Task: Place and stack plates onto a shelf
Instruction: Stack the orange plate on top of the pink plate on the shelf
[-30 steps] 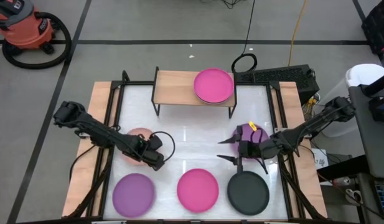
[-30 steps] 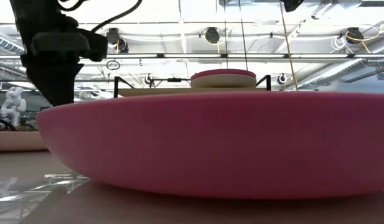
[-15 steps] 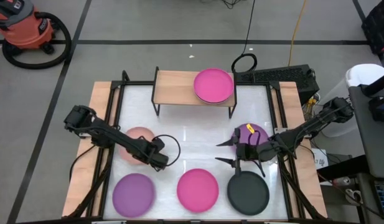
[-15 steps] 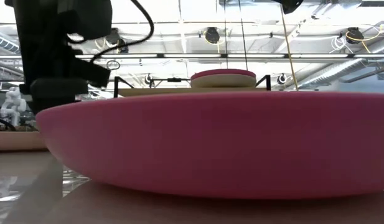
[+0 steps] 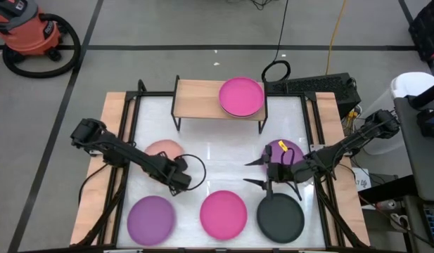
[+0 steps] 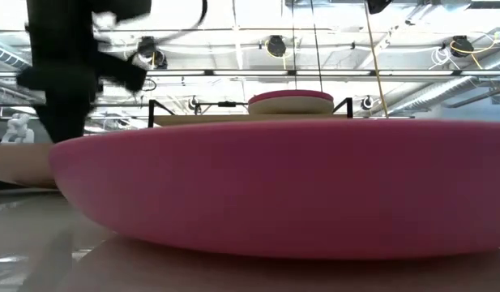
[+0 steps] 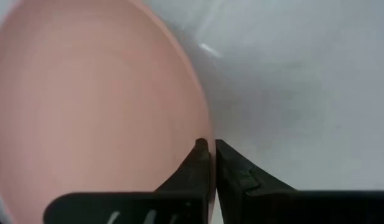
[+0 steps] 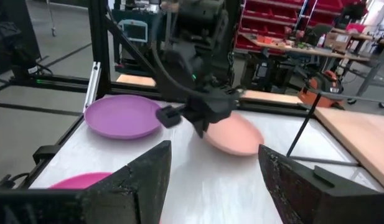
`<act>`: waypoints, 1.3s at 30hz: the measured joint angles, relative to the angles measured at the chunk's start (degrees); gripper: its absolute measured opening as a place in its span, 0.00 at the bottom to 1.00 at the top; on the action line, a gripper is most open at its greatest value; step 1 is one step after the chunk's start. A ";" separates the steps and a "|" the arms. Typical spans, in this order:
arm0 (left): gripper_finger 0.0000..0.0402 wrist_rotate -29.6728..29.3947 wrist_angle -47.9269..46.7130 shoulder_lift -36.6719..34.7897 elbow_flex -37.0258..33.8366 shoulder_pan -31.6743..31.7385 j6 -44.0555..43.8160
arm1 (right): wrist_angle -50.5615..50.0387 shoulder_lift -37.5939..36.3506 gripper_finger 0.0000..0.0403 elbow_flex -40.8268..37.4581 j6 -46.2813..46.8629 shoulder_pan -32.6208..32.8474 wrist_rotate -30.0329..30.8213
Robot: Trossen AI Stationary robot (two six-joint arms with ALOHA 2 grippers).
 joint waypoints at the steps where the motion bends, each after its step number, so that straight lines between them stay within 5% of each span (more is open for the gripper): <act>1: 0.03 0.49 -0.85 -0.43 1.72 -0.53 0.97 | 0.43 0.00 0.55 0.00 -0.38 0.00 0.00; 7: 0.03 -4.08 -2.30 -1.26 14.09 -4.67 13.33 | 2.09 0.00 0.56 0.00 -3.02 0.00 0.11; 14: 0.02 -26.20 -4.85 -1.29 24.78 -5.85 35.01 | 6.04 -0.32 0.55 0.00 -5.99 0.00 0.20; 17: 0.02 -30.37 -2.73 -1.31 26.68 -3.51 45.95 | 7.87 -1.35 0.55 0.00 -7.74 0.00 0.20; 25: 0.02 -23.29 12.07 -1.17 27.63 10.60 73.49 | 11.14 -7.72 0.55 0.00 -11.50 0.00 0.17; 35: 0.02 -4.83 23.92 -0.74 27.63 26.88 87.00 | 10.24 -13.92 0.55 0.00 -17.18 0.11 0.00; 39: 0.02 -2.21 28.32 -0.74 27.63 30.27 92.57 | 9.82 -15.44 0.55 0.00 -19.66 0.09 0.00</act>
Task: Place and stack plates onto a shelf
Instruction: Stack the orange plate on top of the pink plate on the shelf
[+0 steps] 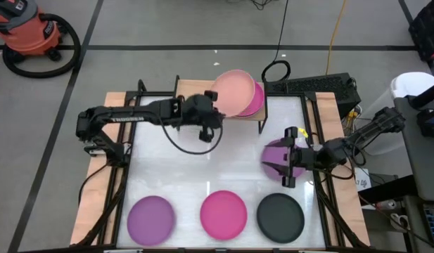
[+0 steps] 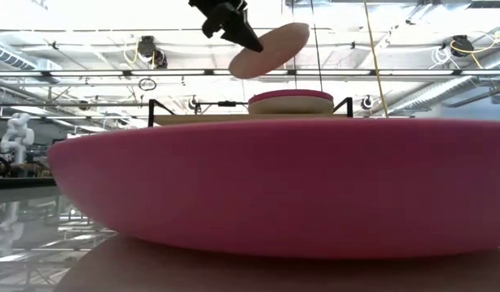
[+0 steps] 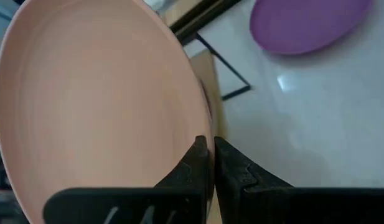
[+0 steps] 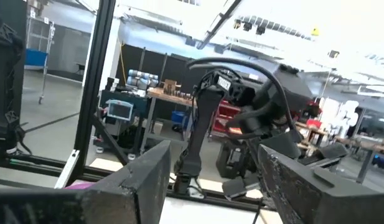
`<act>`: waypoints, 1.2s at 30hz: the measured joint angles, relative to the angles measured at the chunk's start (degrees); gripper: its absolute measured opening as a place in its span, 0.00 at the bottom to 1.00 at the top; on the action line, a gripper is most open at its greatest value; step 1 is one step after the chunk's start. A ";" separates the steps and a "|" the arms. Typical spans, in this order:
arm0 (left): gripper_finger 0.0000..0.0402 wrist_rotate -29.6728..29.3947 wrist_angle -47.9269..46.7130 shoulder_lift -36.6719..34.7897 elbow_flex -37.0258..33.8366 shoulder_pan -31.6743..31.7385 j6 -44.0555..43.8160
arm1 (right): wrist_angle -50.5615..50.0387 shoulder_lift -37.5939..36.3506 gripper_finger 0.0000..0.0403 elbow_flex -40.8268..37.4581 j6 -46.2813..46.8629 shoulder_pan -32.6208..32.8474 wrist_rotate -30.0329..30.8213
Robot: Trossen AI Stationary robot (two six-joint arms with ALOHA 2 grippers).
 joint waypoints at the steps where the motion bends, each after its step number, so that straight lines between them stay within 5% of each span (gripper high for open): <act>1: 0.02 0.93 0.77 0.00 0.00 0.78 1.96 | 0.00 -0.26 0.55 0.00 -1.03 0.00 0.00; 7: 0.02 10.79 6.48 0.93 0.05 5.50 6.61 | 0.69 -0.71 0.55 0.00 -7.22 -0.84 0.00; 14: 0.02 14.57 7.34 6.83 -0.02 8.49 7.81 | -0.18 -0.49 0.55 0.00 -6.80 -2.19 0.00; 28: 0.18 7.43 11.70 10.76 -0.07 7.62 11.16 | -1.88 -0.41 0.55 0.00 -5.75 -2.49 0.04; 36: 0.43 3.07 10.86 8.17 0.01 6.26 9.35 | -3.08 -0.41 0.55 0.00 -5.36 -2.49 0.22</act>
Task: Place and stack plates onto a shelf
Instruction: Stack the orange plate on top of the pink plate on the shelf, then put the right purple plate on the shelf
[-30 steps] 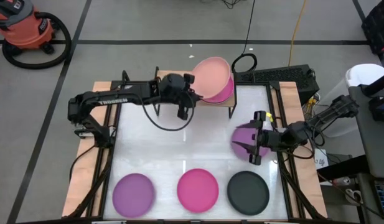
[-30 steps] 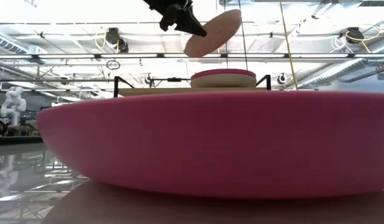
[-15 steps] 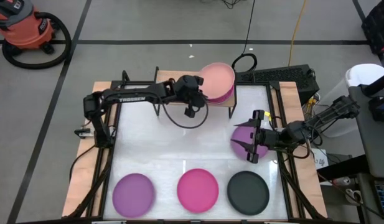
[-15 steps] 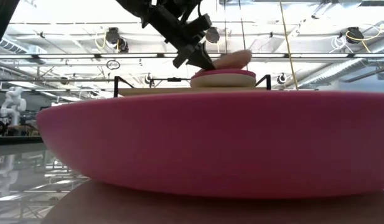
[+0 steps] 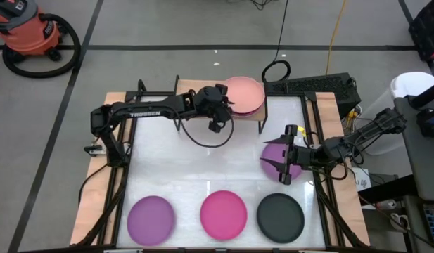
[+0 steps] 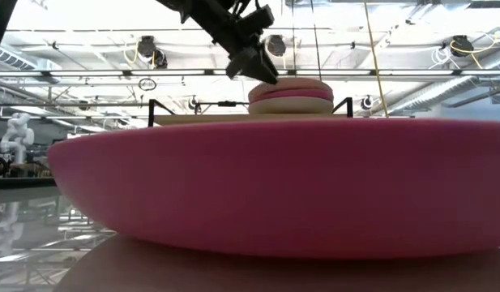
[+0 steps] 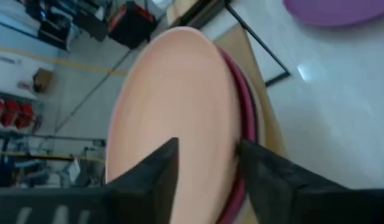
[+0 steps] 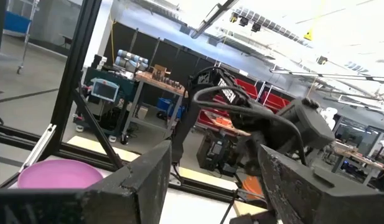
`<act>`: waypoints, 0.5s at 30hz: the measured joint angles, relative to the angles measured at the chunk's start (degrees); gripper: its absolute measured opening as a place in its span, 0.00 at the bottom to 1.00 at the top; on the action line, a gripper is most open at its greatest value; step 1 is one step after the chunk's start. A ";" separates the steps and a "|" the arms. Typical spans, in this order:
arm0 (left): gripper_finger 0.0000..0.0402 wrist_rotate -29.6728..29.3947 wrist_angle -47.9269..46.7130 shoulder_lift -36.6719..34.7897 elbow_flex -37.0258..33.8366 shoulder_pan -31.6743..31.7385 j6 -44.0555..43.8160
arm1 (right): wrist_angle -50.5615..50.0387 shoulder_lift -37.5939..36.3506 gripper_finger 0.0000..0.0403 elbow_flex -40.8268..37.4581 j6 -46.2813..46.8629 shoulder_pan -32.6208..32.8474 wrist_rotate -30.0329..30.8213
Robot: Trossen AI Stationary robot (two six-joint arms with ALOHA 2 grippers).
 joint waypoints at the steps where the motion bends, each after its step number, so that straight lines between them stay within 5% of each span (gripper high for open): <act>1: 0.46 -0.49 -1.15 -0.74 -0.04 -0.28 -0.61 | -0.02 0.02 0.55 0.00 -0.02 0.00 0.00; 8: 0.58 -6.28 -2.52 -9.34 -0.03 -5.07 -7.40 | -0.62 0.00 0.55 0.00 0.00 -0.04 3.67; 15: 0.53 -0.67 -10.56 -22.86 -1.03 -12.30 -25.40 | -6.83 0.02 0.55 0.00 3.97 -0.04 6.14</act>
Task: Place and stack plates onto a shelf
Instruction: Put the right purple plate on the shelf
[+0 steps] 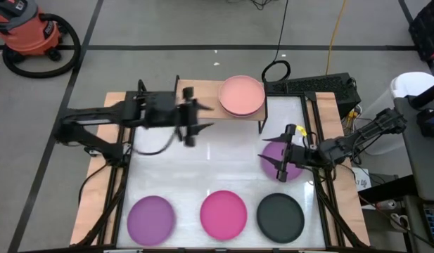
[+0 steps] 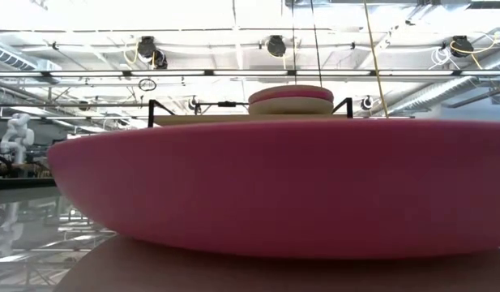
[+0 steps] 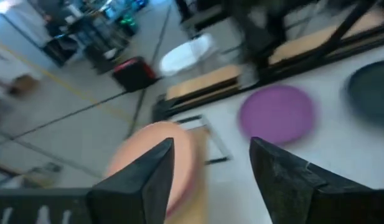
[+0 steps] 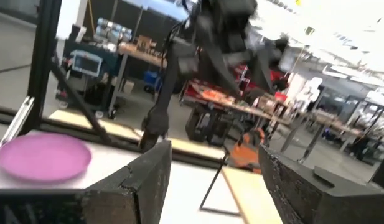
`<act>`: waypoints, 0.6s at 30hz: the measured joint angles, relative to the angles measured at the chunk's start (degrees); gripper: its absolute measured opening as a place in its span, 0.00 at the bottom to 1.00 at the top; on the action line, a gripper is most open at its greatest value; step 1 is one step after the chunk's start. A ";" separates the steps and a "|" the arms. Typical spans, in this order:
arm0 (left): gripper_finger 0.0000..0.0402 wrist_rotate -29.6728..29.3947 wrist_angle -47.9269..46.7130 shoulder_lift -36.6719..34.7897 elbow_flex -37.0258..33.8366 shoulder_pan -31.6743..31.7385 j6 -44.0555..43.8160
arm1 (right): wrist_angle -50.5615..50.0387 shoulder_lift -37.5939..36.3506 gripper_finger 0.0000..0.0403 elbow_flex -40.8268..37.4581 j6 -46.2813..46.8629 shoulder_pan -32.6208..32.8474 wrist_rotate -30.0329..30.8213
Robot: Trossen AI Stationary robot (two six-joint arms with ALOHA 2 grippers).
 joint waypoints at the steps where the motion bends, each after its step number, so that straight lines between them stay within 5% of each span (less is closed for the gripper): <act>1: 0.51 0.41 -0.63 -1.94 -1.17 -0.98 -1.64 | -1.15 0.00 0.55 0.00 0.83 0.00 -0.02; 8: 0.39 0.35 9.67 -14.54 -19.90 -6.09 -9.77 | -8.18 0.02 0.55 0.00 7.97 0.00 -0.15; 18: 0.34 0.25 54.43 -21.75 -50.85 -9.88 -15.11 | -19.11 2.27 0.55 0.02 26.20 -1.44 0.04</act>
